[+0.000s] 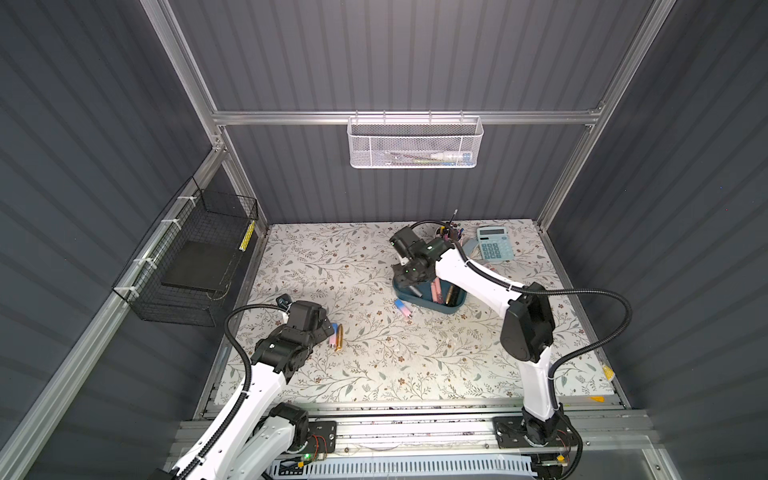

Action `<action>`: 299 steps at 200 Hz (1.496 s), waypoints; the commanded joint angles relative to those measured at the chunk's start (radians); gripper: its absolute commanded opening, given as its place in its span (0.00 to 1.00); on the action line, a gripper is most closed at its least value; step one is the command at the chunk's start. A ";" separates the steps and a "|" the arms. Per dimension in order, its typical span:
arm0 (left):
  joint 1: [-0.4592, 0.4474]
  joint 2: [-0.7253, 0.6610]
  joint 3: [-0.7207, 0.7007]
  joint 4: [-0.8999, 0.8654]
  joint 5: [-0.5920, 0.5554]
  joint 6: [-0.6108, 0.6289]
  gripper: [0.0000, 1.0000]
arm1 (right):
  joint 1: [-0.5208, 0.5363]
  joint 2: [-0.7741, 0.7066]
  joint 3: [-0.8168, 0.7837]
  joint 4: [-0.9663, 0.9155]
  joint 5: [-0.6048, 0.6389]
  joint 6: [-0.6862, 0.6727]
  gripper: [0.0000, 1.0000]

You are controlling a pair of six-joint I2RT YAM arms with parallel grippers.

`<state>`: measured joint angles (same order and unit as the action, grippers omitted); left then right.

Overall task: Put the lipstick into the storage box
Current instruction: Pick up the lipstick at the center of the board, then place the lipstick in the storage box.

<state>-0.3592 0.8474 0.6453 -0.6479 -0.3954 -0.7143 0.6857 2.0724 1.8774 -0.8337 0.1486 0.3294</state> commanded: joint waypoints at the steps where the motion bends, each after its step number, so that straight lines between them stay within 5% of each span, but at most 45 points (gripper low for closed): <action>1: -0.002 0.023 0.029 0.015 0.027 0.021 1.00 | -0.059 -0.015 -0.072 0.023 0.020 -0.004 0.21; 114: -0.003 0.138 0.042 0.063 0.072 0.032 1.00 | -0.203 0.029 -0.256 0.137 0.010 0.007 0.23; 188: -0.003 0.174 0.044 0.085 0.089 0.027 1.00 | -0.219 0.034 -0.271 0.142 0.020 -0.004 0.30; 255: -0.003 0.173 0.051 0.086 0.114 0.020 1.00 | -0.162 -0.129 -0.324 0.143 0.125 -0.028 0.41; 299: -0.003 0.183 0.046 0.101 0.192 0.025 0.85 | -0.146 -0.205 -0.384 0.176 0.044 0.020 0.40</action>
<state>-0.3592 1.0191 0.6685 -0.5552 -0.2657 -0.6998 0.5373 1.8954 1.5406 -0.6659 0.2264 0.3149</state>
